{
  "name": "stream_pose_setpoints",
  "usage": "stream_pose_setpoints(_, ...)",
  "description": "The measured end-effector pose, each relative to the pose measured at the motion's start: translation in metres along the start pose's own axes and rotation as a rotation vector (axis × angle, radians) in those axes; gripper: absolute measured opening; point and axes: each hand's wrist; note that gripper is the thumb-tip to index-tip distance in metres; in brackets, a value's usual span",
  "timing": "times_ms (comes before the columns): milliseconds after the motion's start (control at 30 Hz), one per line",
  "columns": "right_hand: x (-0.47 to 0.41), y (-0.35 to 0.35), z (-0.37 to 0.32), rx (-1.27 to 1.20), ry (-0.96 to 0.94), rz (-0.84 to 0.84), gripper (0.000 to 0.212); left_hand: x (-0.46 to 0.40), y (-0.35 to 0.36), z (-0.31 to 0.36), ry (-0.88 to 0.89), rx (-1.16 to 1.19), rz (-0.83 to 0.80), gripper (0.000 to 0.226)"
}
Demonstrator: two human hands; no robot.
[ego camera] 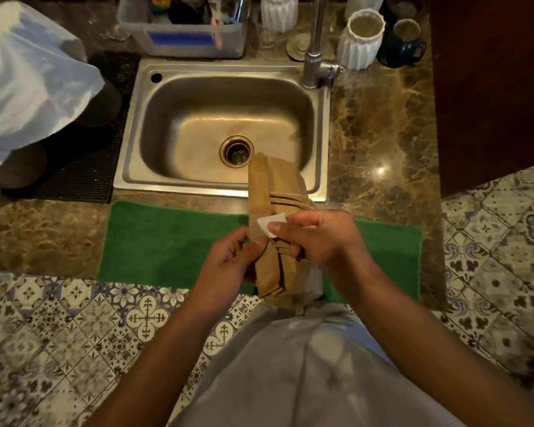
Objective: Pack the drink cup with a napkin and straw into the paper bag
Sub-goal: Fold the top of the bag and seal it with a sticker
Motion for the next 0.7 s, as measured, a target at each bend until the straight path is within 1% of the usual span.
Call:
stream_pose_setpoints(167,0.0,0.003,0.006,0.056,0.006,0.063,0.017,0.005,0.01,-0.006,0.054,0.055,0.013,0.019)
stream_pose_setpoints(300,0.002,0.001,0.012,0.175,-0.077,0.088,0.019,0.007,0.016,-0.011,0.081,0.084,0.0,0.023)
stream_pose_setpoints(433,0.001,0.002,0.022,0.477,-0.203,0.165,0.036,0.007,0.017,-0.016,0.089,0.12,-0.012,0.022)
stream_pose_setpoints(533,0.001,0.006,0.021,0.67,-0.264,0.179,0.043,0.006,0.015,-0.022,0.051,0.132,0.0,0.026)
stream_pose_setpoints(600,0.003,0.009,0.017,0.778,-0.274,0.169,0.05,0.007,0.015,-0.024,0.04,0.133,0.022,0.026)
stream_pose_setpoints(700,0.004,0.013,0.012,0.923,-0.252,0.138,0.048,0.007,0.017,-0.022,0.072,0.1,0.115,0.035)
Point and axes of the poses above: each hand's wrist, its own x-axis away from the middle knuckle, its own y-axis out of the palm, z = x × y, and after that the axes turned 10 degrees about -x, right-handed
